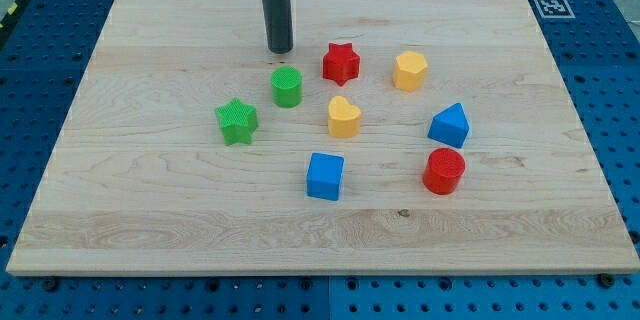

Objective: Move yellow heart closer to red circle

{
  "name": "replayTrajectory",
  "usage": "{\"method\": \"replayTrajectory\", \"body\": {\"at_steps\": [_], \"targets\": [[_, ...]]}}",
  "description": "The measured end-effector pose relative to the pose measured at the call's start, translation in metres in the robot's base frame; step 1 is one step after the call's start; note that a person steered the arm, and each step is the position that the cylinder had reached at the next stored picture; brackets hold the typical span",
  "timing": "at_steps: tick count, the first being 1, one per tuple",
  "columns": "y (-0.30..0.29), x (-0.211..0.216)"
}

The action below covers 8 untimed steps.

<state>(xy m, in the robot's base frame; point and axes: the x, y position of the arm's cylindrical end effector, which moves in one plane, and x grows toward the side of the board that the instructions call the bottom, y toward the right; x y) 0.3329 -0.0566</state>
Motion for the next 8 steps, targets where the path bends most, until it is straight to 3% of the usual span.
{"method": "replayTrajectory", "body": {"at_steps": [8], "targets": [[0.079, 0.137]]}}
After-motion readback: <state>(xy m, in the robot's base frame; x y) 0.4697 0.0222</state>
